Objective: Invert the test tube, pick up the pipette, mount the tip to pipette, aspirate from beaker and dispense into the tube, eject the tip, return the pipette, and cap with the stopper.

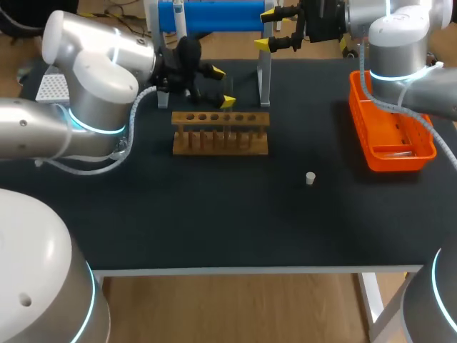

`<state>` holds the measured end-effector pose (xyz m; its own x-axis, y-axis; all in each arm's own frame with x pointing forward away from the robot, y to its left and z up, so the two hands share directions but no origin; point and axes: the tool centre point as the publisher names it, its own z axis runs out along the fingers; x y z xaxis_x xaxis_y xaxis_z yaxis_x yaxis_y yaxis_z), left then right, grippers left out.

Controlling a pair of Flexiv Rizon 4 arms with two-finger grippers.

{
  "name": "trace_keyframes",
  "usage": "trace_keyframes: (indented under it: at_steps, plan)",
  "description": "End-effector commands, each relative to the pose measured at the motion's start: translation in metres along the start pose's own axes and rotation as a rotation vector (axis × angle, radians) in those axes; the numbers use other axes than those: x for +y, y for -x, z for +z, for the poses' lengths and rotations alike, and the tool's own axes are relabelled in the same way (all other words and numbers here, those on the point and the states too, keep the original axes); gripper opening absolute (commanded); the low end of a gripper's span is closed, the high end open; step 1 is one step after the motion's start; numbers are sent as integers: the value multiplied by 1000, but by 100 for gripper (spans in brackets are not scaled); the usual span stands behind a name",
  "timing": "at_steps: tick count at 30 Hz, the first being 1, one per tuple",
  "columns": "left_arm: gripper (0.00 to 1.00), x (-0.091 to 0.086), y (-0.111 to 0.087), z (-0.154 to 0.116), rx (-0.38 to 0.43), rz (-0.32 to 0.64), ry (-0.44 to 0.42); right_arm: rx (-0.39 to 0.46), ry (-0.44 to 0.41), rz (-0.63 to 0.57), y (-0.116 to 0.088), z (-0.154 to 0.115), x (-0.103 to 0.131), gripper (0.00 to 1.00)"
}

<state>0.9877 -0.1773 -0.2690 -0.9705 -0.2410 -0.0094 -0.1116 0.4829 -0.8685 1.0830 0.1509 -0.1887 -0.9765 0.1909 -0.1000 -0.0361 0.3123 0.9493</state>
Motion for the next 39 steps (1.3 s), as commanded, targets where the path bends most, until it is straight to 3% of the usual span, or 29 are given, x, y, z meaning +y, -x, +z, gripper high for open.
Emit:
trace_keyframes:
  at_steps: [1,39]
  plan:
    - [100,1,1,4,1,-2,7,2,-3,0,0,-1,0,100]
    - [100,6,1,21,44,13,59,2,-3,0,0,-1,0,100]
